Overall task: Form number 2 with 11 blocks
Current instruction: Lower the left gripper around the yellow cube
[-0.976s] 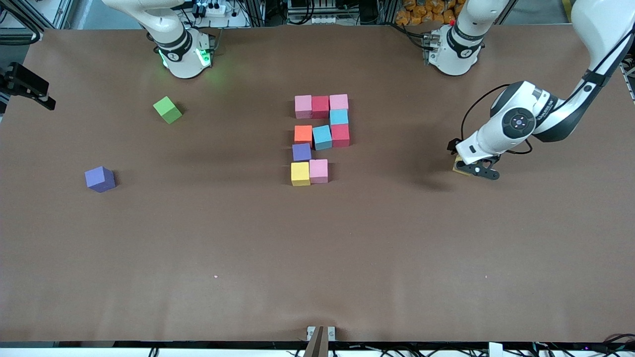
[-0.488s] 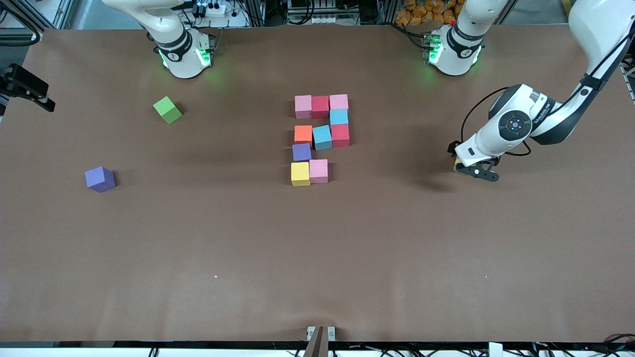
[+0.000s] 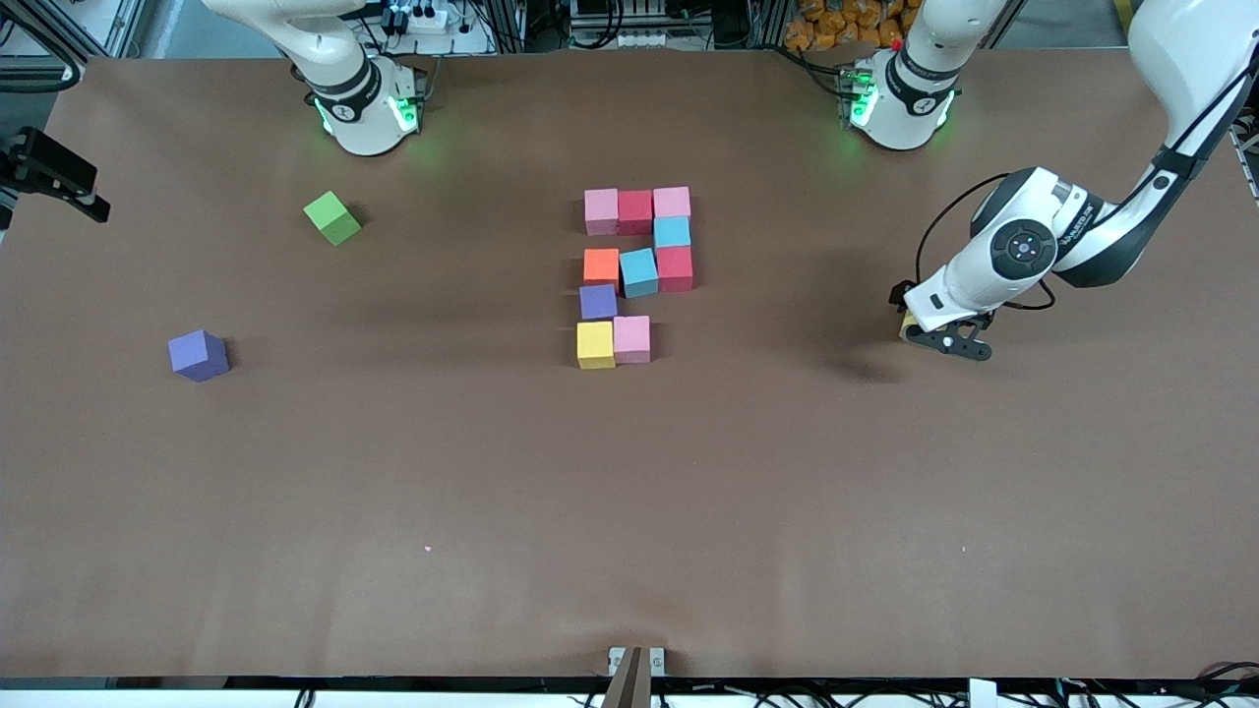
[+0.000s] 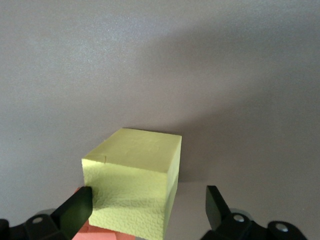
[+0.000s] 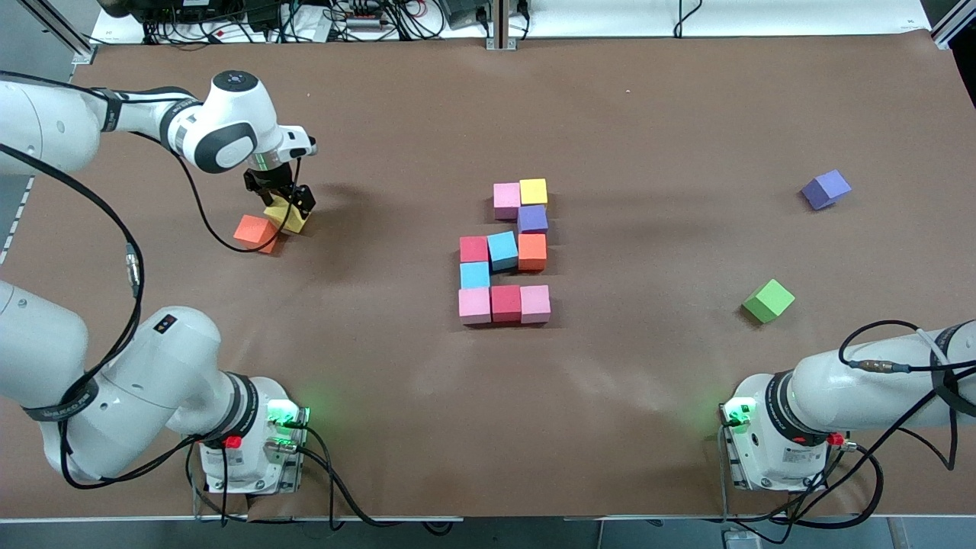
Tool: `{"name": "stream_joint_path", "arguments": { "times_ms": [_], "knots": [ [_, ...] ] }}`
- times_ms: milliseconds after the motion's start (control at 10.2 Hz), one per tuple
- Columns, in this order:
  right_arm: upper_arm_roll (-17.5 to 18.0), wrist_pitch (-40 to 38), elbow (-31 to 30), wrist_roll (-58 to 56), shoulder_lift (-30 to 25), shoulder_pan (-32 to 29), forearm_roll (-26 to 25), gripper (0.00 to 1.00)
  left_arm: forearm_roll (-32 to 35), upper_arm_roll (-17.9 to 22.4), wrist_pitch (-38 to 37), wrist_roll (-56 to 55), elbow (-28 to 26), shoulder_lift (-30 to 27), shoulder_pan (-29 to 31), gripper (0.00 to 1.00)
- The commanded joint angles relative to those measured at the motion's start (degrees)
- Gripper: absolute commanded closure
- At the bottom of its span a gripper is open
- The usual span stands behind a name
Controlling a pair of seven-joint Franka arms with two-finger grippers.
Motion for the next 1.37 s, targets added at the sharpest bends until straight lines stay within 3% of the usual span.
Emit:
{"name": "stream_joint_path", "arguments": {
  "times_ms": [0,488,1268],
  "knots": [
    [0.3,0.7,0.0,-0.3,0.7,-0.7,0.8,0.00,1.5,0.4,-0.8,0.0,-0.1,-1.3,-0.3,0.00],
    [0.3,0.7,0.1,-0.1,3.6,-1.6,0.5,0.00,1.5,0.5,-0.8,0.4,-0.1,-0.9,-0.2,0.00],
    [0.3,0.7,0.6,-0.2,3.7,-1.4,-0.3,0.00,1.2,0.7,-1.1,5.1,1.3,-2.2,1.7,0.00]
  ]
}}
